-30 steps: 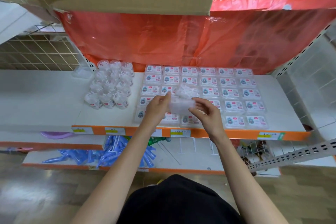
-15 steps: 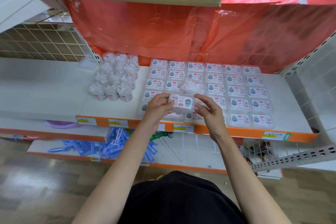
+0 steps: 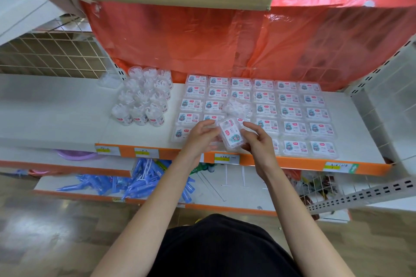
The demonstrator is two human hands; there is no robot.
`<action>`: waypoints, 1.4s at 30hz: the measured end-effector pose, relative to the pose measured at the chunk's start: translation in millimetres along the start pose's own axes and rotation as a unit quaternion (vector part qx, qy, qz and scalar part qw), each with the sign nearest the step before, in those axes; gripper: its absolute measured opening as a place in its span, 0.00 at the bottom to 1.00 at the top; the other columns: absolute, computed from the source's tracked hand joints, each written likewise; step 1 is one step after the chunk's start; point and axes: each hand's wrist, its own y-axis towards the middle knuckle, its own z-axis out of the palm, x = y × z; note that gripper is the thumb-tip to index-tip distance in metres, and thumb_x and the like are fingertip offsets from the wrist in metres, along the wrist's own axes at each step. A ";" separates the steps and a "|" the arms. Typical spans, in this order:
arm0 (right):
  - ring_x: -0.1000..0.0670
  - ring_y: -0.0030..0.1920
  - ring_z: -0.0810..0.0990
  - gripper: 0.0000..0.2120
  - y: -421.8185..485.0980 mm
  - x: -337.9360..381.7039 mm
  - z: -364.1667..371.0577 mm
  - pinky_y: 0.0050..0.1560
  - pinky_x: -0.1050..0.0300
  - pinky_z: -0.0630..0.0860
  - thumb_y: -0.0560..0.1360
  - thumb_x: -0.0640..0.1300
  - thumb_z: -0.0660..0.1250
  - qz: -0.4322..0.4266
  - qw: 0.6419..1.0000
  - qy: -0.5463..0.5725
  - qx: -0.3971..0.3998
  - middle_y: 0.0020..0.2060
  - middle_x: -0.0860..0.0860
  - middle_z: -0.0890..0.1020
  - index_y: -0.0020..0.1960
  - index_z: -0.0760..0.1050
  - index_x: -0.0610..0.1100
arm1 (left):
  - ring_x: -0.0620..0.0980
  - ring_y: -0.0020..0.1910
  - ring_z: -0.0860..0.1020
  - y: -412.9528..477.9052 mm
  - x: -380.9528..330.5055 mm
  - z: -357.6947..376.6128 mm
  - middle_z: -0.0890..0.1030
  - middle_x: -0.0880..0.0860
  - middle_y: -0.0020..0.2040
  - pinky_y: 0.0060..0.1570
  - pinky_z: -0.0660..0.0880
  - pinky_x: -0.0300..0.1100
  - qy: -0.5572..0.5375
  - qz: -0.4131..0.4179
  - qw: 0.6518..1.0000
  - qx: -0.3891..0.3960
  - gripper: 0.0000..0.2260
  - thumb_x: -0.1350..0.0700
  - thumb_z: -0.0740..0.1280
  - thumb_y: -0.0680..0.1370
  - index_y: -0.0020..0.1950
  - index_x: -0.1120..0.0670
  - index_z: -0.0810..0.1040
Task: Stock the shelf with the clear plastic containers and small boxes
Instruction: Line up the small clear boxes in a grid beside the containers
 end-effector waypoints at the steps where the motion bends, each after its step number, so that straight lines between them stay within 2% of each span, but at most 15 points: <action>1: 0.48 0.47 0.82 0.13 -0.1 -0.8 -0.5 0.47 0.55 0.78 0.78 0.38 0.67 0.002 1.000 0.012 -0.005 0.47 0.44 0.84 0.62 0.76 0.44 | 0.48 0.51 0.82 -1.2 0.4 0.8 0.81 0.52 0.57 0.48 0.80 0.43 0.000 -0.011 1.000 0.017 0.17 0.56 0.69 0.78 0.66 0.51 0.72; 5: 0.51 0.40 0.80 0.18 -2.7 -2.6 0.4 0.42 0.61 0.78 0.77 0.35 0.68 0.005 1.000 0.031 -0.001 0.42 0.46 0.80 0.66 0.71 0.42 | 0.51 0.45 0.84 -4.2 4.6 6.2 0.83 0.55 0.53 0.44 0.80 0.39 0.004 -0.003 0.999 0.034 0.14 0.59 0.69 0.79 0.64 0.51 0.76; 8: 0.54 0.40 0.81 0.22 -4.2 -2.9 2.9 0.42 0.64 0.78 0.76 0.35 0.69 0.002 1.000 0.004 -0.001 0.46 0.46 0.79 0.68 0.68 0.43 | 0.49 0.45 0.82 1.0 4.3 9.1 0.82 0.52 0.56 0.48 0.79 0.42 0.050 0.030 0.998 0.014 0.12 0.60 0.65 0.81 0.62 0.50 0.77; 10: 0.59 0.47 0.80 0.25 -5.0 -3.6 1.6 0.46 0.68 0.76 0.74 0.39 0.73 -0.058 0.994 -0.087 -0.002 0.53 0.48 0.77 0.68 0.67 0.46 | 0.48 0.46 0.79 4.2 1.5 8.9 0.80 0.51 0.57 0.47 0.76 0.41 0.072 0.037 0.997 0.008 0.12 0.60 0.61 0.82 0.61 0.48 0.77; 12: 0.60 0.60 0.74 0.29 -3.7 -5.0 -4.9 0.56 0.69 0.71 0.71 0.44 0.77 -0.171 0.960 -0.221 0.008 0.62 0.52 0.73 0.67 0.69 0.50 | 0.48 0.47 0.77 7.2 -1.2 7.0 0.79 0.51 0.58 0.44 0.74 0.39 0.104 0.042 0.994 -0.002 0.13 0.60 0.58 0.83 0.62 0.47 0.78; 14: 0.57 0.69 0.67 0.29 0.4 -2.8 -12.5 0.67 0.65 0.64 0.68 0.47 0.80 -0.251 0.917 -0.308 0.044 0.69 0.54 0.69 0.65 0.73 0.51 | 0.47 0.45 0.75 8.4 -3.5 5.1 0.80 0.52 0.57 0.42 0.71 0.38 0.131 0.046 0.990 0.005 0.14 0.59 0.57 0.84 0.62 0.48 0.78; 16: 0.55 0.71 0.66 0.27 3.5 0.5 -16.6 0.71 0.56 0.63 0.65 0.47 0.81 -0.273 0.893 -0.351 0.070 0.70 0.55 0.71 0.62 0.76 0.51 | 0.46 0.47 0.75 9.3 -5.6 3.7 0.80 0.51 0.57 0.42 0.70 0.39 0.156 0.047 0.986 0.031 0.14 0.58 0.56 0.84 0.63 0.48 0.79; 18: 0.53 0.67 0.71 0.26 5.6 2.1 -17.2 0.69 0.45 0.67 0.64 0.48 0.81 -0.295 0.880 -0.365 0.074 0.65 0.54 0.76 0.59 0.77 0.50 | 0.45 0.49 0.75 9.4 -7.9 3.0 0.80 0.49 0.57 0.42 0.70 0.38 0.181 0.053 0.980 0.059 0.14 0.58 0.56 0.84 0.63 0.48 0.79; 20: 0.52 0.64 0.73 0.24 5.7 0.6 -17.7 0.65 0.45 0.69 0.63 0.50 0.81 -0.310 0.875 -0.367 0.060 0.61 0.54 0.78 0.56 0.77 0.51 | 0.42 0.47 0.76 10.0 -6.8 3.0 0.80 0.49 0.56 0.40 0.71 0.33 0.184 0.070 0.979 0.054 0.13 0.57 0.57 0.84 0.64 0.50 0.78; 23: 0.51 0.60 0.75 0.23 6.0 -6.3 -22.8 0.60 0.54 0.71 0.63 0.51 0.81 -0.312 0.881 -0.354 0.016 0.58 0.54 0.78 0.54 0.77 0.50 | 0.40 0.49 0.77 11.7 -0.1 0.0 0.80 0.49 0.56 0.43 0.71 0.28 0.220 0.152 0.963 -0.017 0.13 0.54 0.61 0.82 0.66 0.50 0.77; 25: 0.51 0.58 0.74 0.22 7.1 -13.5 -29.7 0.58 0.60 0.70 0.64 0.50 0.82 -0.306 0.881 -0.359 -0.026 0.57 0.53 0.78 0.54 0.77 0.49 | 0.46 0.57 0.75 14.6 9.9 -7.3 0.79 0.49 0.59 0.56 0.71 0.37 0.345 0.243 0.905 -0.065 0.14 0.51 0.63 0.81 0.66 0.50 0.76; 28: 0.50 0.58 0.73 0.22 7.7 -26.4 -38.6 0.57 0.63 0.69 0.65 0.49 0.81 -0.278 0.877 -0.385 -0.072 0.57 0.53 0.78 0.54 0.76 0.48 | 0.51 0.68 0.67 18.8 26.0 -14.1 0.74 0.50 0.68 0.66 0.60 0.45 0.496 0.291 0.816 -0.060 0.16 0.50 0.68 0.78 0.66 0.49 0.77; 33: 0.48 0.56 0.73 0.22 3.7 -48.3 -35.2 0.56 0.57 0.70 0.66 0.51 0.79 -0.266 0.861 -0.423 -0.092 0.55 0.50 0.77 0.55 0.76 0.45 | 0.52 0.74 0.59 22.2 48.3 -9.9 0.66 0.51 0.74 0.71 0.50 0.43 0.551 0.257 0.794 -0.022 0.22 0.49 0.71 0.76 0.69 0.49 0.74; 37: 0.47 0.57 0.74 0.23 4.8 -56.4 -27.6 0.55 0.56 0.71 0.66 0.51 0.79 -0.246 0.856 -0.446 -0.096 0.56 0.49 0.76 0.55 0.75 0.45 | 0.51 0.73 0.61 22.7 53.4 -9.9 0.67 0.51 0.73 0.70 0.52 0.42 0.551 0.275 0.787 -0.035 0.20 0.53 0.69 0.77 0.68 0.51 0.73; 42: 0.43 0.62 0.75 0.22 5.9 -56.1 -21.8 0.56 0.47 0.76 0.67 0.50 0.78 -0.225 0.850 -0.464 -0.107 0.67 0.45 0.72 0.57 0.76 0.44 | 0.50 0.72 0.62 24.8 49.9 -10.2 0.69 0.50 0.71 0.68 0.54 0.42 0.541 0.281 0.792 -0.036 0.18 0.54 0.69 0.76 0.66 0.51 0.74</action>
